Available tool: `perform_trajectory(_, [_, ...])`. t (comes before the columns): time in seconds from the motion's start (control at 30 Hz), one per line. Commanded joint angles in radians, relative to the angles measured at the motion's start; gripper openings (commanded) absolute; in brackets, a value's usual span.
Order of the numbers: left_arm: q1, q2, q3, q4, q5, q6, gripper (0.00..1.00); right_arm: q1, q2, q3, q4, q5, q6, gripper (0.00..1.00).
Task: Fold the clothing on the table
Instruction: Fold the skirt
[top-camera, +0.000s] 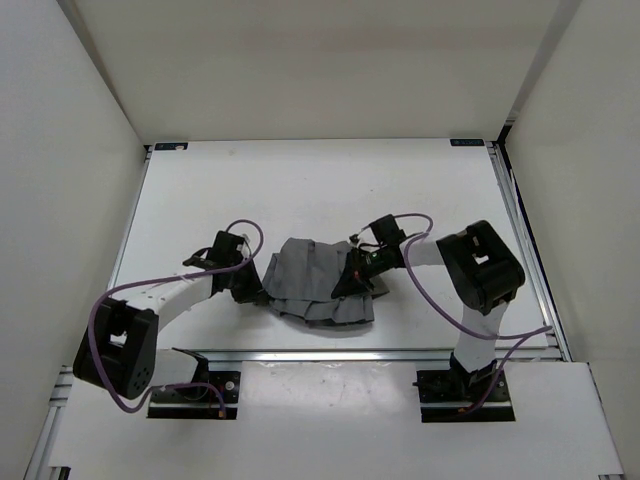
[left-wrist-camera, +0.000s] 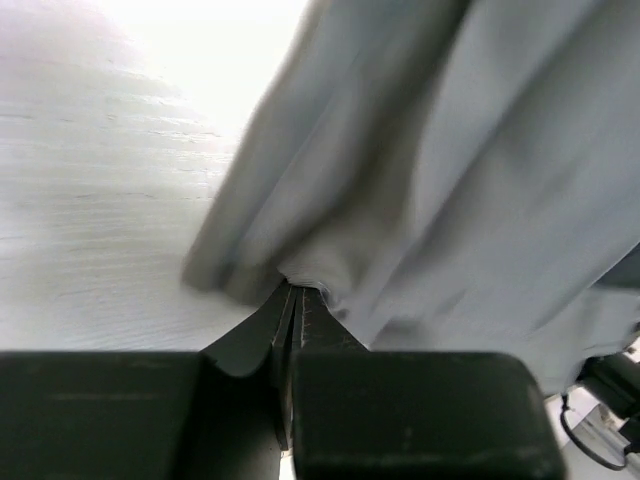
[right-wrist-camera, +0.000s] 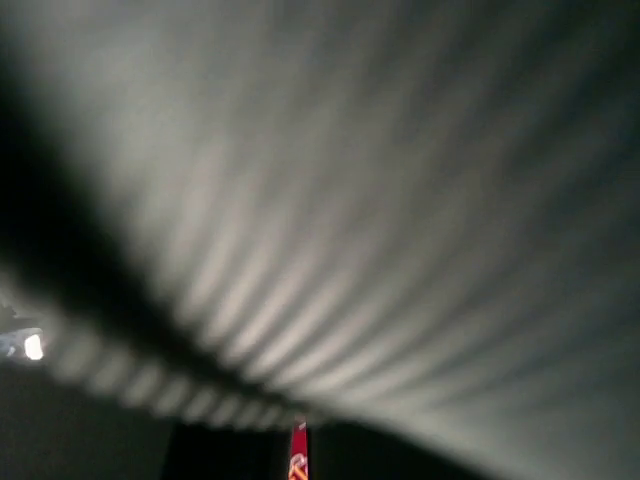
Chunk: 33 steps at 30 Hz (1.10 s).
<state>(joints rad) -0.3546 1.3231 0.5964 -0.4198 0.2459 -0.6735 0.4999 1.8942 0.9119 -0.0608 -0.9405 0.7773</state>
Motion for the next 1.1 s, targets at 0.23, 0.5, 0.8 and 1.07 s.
perform_trajectory(0.23, [0.074, -0.131, 0.039, -0.037, 0.007, 0.015, 0.12, -0.001, -0.22, -0.047, -0.114, 0.022, -0.102, 0.05])
perform_trajectory(0.5, [0.107, -0.26, 0.126, -0.14, -0.004, 0.054, 0.2, -0.277, -0.608, -0.014, -0.244, 0.069, -0.147, 0.25])
perform_trajectory(0.8, [0.247, -0.36, 0.02, -0.273, 0.015, 0.158, 0.76, -0.52, -0.83, -0.169, -0.516, 0.276, -0.351, 0.56])
perform_trajectory(1.07, [0.229, -0.32, 0.04, -0.329, -0.031, 0.221, 0.99, -0.576, -0.771, -0.261, -0.508, 0.264, -0.383, 0.62])
